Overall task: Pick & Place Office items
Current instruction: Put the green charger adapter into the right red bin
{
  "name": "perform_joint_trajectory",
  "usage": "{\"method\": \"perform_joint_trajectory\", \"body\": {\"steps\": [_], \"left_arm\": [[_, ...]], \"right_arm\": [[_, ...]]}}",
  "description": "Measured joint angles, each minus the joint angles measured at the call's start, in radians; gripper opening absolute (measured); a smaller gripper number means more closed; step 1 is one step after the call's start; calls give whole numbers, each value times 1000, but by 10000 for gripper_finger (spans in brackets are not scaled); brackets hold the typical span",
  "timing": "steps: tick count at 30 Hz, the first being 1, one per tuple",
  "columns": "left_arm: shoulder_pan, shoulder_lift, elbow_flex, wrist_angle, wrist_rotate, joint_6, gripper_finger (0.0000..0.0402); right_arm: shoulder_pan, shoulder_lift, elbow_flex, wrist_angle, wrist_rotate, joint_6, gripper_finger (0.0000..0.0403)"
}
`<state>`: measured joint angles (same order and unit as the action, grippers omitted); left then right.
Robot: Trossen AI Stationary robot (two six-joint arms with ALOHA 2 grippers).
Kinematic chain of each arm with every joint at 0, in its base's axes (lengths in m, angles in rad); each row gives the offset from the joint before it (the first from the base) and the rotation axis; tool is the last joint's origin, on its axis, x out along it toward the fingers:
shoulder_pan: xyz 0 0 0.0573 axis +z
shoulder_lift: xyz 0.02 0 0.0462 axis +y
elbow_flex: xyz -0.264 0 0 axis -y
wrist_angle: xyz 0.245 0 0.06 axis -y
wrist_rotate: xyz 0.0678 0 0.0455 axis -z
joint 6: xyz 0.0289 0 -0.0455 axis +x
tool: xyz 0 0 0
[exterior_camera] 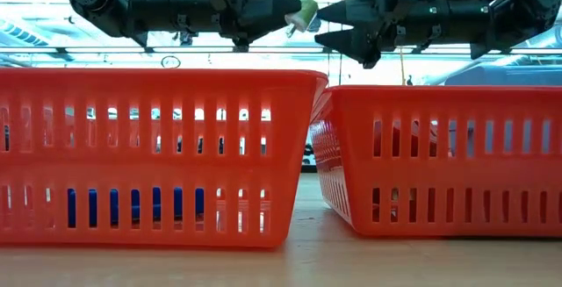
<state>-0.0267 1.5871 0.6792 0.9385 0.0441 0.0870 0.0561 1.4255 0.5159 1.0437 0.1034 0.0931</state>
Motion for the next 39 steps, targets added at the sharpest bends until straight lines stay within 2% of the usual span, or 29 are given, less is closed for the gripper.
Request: {"method": "perform_joint_trajectory", "body": {"steps": [12,19,26,30,39], "left_arm": [[-8,0,3,-5,-12,8,130],[-12,0,3,-25,-16,12,120],[-12,0,3,-26,-17,13,132],[-12,0,3,-32,-17,13,124],[-12,0,3,-35,-17,13,132]], "right_arm": [[61,103,96,0,0,-93,282],[64,103,98,-1,54,-136,281],[64,103,98,-1,54,-162,281],[64,103,98,-1,54,-162,280],[64,96,98,-2,54,-166,242]]}}
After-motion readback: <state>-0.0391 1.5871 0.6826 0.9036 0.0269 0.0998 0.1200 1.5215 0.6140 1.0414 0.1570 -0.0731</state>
